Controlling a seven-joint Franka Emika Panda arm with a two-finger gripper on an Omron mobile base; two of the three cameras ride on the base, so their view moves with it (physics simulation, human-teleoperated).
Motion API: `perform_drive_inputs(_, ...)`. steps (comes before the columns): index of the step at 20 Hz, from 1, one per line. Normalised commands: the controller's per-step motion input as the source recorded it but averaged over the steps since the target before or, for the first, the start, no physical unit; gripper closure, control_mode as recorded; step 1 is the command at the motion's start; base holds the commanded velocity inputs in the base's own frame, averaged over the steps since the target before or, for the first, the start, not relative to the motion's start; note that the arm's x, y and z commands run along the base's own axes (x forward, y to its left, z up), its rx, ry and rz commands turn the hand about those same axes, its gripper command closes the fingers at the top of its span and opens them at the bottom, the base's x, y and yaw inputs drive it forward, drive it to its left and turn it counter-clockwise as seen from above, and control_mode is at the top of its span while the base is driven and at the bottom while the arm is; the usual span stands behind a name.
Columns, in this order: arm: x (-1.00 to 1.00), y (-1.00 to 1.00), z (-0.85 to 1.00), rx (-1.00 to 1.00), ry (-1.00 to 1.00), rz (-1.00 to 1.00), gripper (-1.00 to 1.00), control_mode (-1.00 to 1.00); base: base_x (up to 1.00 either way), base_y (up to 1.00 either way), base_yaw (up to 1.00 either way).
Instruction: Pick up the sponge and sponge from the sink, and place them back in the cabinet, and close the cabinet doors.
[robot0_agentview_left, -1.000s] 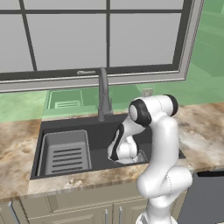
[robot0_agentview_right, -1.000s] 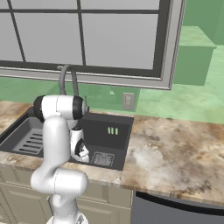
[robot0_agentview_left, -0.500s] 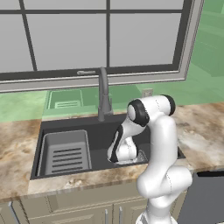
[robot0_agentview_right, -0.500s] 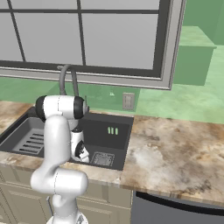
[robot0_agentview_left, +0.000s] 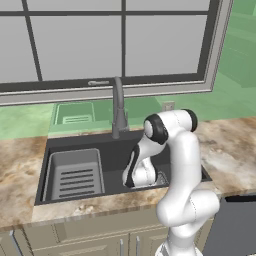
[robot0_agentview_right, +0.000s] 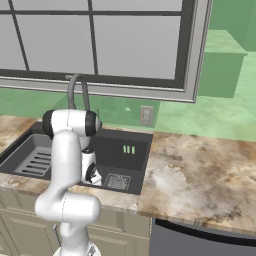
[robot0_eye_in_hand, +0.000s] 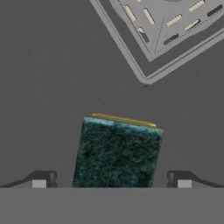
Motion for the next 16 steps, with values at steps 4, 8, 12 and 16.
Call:
perform_drive_inputs(4,0.00,0.00,-0.11,0.00,0.00,0.00,-1.00,-1.00,0.00,0.00,0.00)
perform_drive_inputs(8,0.00,0.00,-0.11,0.00,0.00,0.00,-1.00,-1.00,0.00,0.00,0.00)
perform_drive_inputs(12,0.00,0.00,-0.11,0.00,0.00,0.00,-1.00,-1.00,0.00,0.00,0.00)
perform_drive_inputs(16,0.00,0.00,-0.11,0.00,0.00,0.00,-1.00,-1.00,0.00,0.00,0.00)
